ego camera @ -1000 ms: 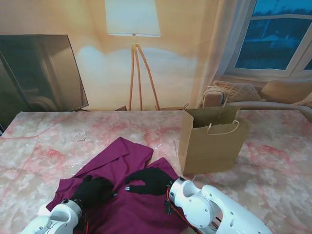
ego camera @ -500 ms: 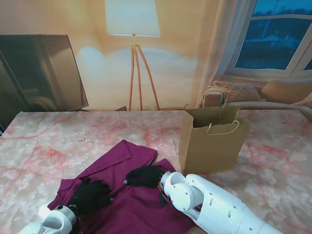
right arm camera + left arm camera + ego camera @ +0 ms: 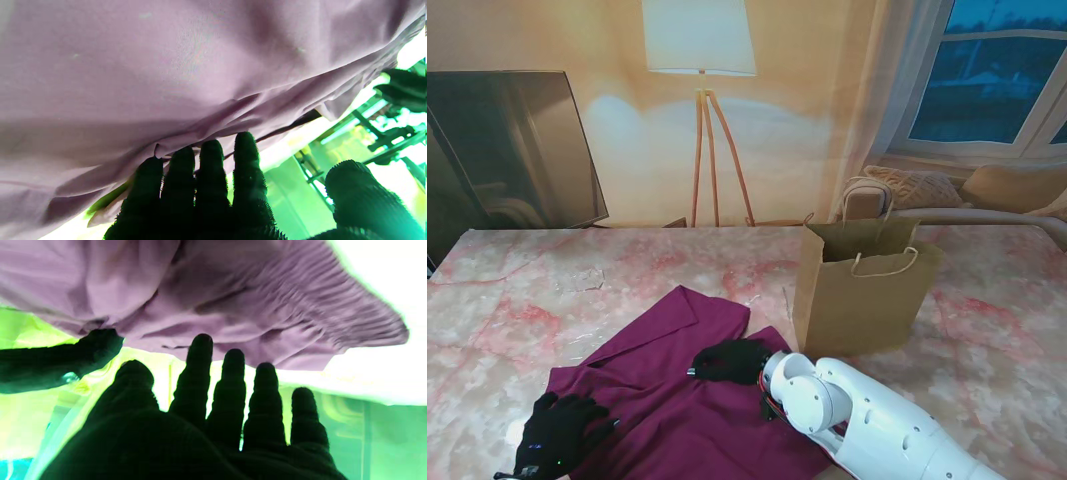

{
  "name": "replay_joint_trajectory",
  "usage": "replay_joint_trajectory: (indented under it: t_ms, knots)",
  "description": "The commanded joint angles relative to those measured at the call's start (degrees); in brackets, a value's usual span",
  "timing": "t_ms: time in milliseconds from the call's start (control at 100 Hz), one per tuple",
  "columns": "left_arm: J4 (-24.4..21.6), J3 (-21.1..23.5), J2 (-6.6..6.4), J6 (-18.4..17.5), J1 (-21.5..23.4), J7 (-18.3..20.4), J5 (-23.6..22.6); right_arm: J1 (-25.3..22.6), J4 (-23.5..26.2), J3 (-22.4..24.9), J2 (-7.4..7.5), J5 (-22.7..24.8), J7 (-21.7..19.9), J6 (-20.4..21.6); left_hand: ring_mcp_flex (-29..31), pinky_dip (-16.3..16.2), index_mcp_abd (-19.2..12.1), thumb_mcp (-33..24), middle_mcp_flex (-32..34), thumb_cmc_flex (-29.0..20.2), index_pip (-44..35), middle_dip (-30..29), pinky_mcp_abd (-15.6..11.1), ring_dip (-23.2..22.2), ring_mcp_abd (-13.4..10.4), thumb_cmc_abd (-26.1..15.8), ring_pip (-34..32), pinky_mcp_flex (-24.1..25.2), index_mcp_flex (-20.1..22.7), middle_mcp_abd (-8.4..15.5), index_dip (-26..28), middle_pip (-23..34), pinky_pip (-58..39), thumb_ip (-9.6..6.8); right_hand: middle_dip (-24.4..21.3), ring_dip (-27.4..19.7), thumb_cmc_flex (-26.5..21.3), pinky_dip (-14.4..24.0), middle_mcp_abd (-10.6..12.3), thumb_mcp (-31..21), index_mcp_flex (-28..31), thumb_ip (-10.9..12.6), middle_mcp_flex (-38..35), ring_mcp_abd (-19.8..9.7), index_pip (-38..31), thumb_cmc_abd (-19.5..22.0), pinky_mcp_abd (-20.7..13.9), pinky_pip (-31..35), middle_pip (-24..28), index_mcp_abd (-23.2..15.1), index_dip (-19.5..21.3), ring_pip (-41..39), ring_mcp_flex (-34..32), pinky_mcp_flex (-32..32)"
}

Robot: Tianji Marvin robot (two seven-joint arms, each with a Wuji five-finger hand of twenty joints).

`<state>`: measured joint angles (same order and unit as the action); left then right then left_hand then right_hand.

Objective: Fold the socks and the shorts into the kraft paper bag

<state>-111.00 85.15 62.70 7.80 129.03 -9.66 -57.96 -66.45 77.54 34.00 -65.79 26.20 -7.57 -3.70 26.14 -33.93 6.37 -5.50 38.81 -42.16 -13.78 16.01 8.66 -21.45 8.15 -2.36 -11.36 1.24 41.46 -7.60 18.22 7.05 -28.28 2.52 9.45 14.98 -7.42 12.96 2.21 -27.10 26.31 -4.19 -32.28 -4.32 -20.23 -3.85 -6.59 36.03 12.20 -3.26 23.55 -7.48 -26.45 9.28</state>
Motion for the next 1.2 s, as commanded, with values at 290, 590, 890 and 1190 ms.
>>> replay_joint_trajectory:
  t_ms: [290, 590, 890, 1190]
  knots:
    - [1.1, 0.3, 0.08, 6.4, -0.3, 6.5, 2.4, -1.9, 0.8, 1.4, 1.46, 1.8, -1.8, -1.5, 4.3, 1.3, 2.8, 2.9, 7.7, -0.2, -4.1, 1.0, 3.3, -2.0, 3.6, -3.1, -5.2, 2.5, 7.1, -4.2, 0.7, 2.2, -7.0, -2.4, 1.2, 0.4, 1.7, 3.3, -1.2, 1.5, 3.7, 1.7, -4.6, 3.1, -2.2, 0.6, 3.9, 4.3, 2.9, 0.7, 0.6, -2.6, -5.6, 4.1]
    - [3.8, 3.2, -0.42, 7.3, -4.1, 11.6, 2.7, -4.8, 4.2, 4.5, 3.59, 3.2, -6.3, -2.0, -3.8, 5.6, 0.4, 5.7, 1.4, 2.1, -2.0, 0.2, 1.0, 1.1, -1.4, -4.2, -0.5, 3.1, 3.5, -0.4, -0.3, 0.5, 3.5, -2.36, 1.9, 2.0, 2.7, 3.4, -4.2, 2.4, 9.8, 1.3, -11.5, 6.4, -3.6, 1.5, 6.8, 12.3, 4.4, 2.3, 0.8, -5.9, -12.2, 7.7]
    - [5.6, 5.5, -0.96, 5.0, -8.0, 15.2, 2.2, -11.9, 10.2, 9.8, 6.14, 6.2, -11.1, 0.2, -6.4, 4.0, -1.6, 5.9, -2.8, 3.1, -3.7, -0.9, 0.1, 2.0, -3.4, -4.2, 1.6, 4.0, 4.4, 1.6, 1.3, -0.8, 10.1, -2.35, 2.5, 3.5, 3.9, 4.2, -7.3, 3.2, 12.9, 1.0, -15.1, 10.2, -4.3, 2.5, 10.4, 18.3, 5.8, 3.8, 1.2, -8.2, -16.7, 10.8]
    - [7.0, 6.4, -1.55, 5.1, -11.6, 19.2, 1.2, -18.8, 15.4, 14.2, 7.41, 6.4, -13.8, 3.7, -9.9, 0.5, -1.6, 5.8, -7.5, 3.0, -3.5, -2.1, -1.3, 3.0, -5.2, -3.9, 3.6, 4.2, 3.8, 3.1, 1.7, -1.7, 16.7, -2.45, 1.5, 3.0, 4.0, 3.6, -10.1, 3.6, 11.4, 0.9, -16.7, 13.3, -2.5, 3.1, 14.0, 20.7, 3.9, 5.7, 0.7, -9.2, -17.8, 12.9]
